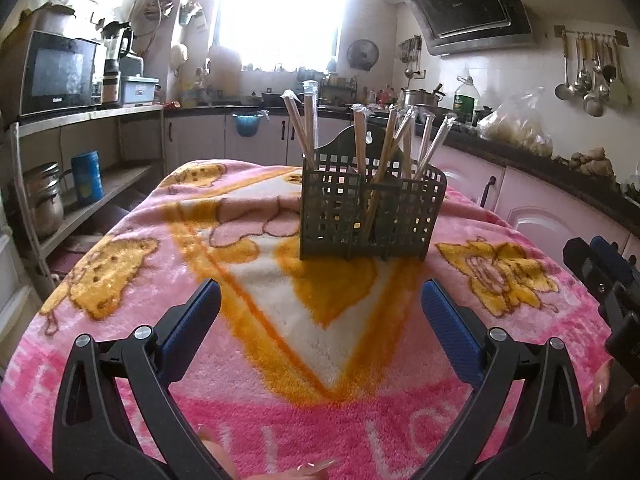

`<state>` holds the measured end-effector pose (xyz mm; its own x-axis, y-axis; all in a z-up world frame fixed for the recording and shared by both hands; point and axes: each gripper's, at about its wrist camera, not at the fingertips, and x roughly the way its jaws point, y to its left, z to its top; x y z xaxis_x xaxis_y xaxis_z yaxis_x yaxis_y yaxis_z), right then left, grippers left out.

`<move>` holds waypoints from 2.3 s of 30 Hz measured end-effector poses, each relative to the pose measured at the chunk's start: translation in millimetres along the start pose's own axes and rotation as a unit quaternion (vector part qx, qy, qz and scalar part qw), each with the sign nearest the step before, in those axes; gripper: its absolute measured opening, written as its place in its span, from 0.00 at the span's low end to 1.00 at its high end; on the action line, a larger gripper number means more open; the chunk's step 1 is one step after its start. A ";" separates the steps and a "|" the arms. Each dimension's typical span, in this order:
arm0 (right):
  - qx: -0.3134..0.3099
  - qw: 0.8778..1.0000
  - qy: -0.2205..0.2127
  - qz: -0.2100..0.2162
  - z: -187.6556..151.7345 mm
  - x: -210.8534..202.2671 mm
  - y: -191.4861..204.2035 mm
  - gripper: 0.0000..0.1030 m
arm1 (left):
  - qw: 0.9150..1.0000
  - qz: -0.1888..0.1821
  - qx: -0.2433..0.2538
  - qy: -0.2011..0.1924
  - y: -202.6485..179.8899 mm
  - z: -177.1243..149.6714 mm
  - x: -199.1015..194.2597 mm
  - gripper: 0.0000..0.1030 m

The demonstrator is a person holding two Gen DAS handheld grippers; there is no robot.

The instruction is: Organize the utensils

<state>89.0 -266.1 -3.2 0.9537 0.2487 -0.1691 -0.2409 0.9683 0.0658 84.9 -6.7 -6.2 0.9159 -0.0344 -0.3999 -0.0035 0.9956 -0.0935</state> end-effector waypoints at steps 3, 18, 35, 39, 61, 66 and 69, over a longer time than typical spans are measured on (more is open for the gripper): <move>0.003 1.000 0.000 0.000 -1.0 -1.6 0.0 0.94 | 1.000 -0.001 -0.004 0.000 1.5 -0.3 -0.2 0.89; 0.007 1.000 0.003 0.001 -3.6 -3.7 0.9 0.94 | 1.000 0.005 -0.005 -0.001 2.2 0.1 -0.4 0.89; 0.007 1.000 0.003 0.001 -5.0 -4.2 1.6 0.94 | 1.000 0.006 -0.006 -0.002 2.4 -0.2 -1.8 0.89; 0.007 1.000 0.003 0.000 -5.0 -4.3 1.8 0.94 | 1.000 0.006 -0.005 -0.003 2.6 -0.2 -1.9 0.89; 0.008 1.000 0.004 0.000 -4.6 -4.1 1.7 0.94 | 1.000 0.004 -0.005 -0.004 2.3 0.7 -3.5 0.89; 0.008 1.000 0.004 0.000 -4.6 -4.4 1.8 0.94 | 1.000 0.004 -0.005 -0.004 2.2 0.5 -3.2 0.89; 0.008 1.000 0.004 0.000 -4.3 -4.1 1.7 0.94 | 1.000 0.004 -0.004 -0.004 1.9 0.5 -3.6 0.89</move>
<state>83.9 -265.4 -6.6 0.9522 0.2487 -0.1775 -0.2377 0.9680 0.0810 81.8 -4.7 -4.4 0.9192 -0.0264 -0.3929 -0.0135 0.9951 -0.0983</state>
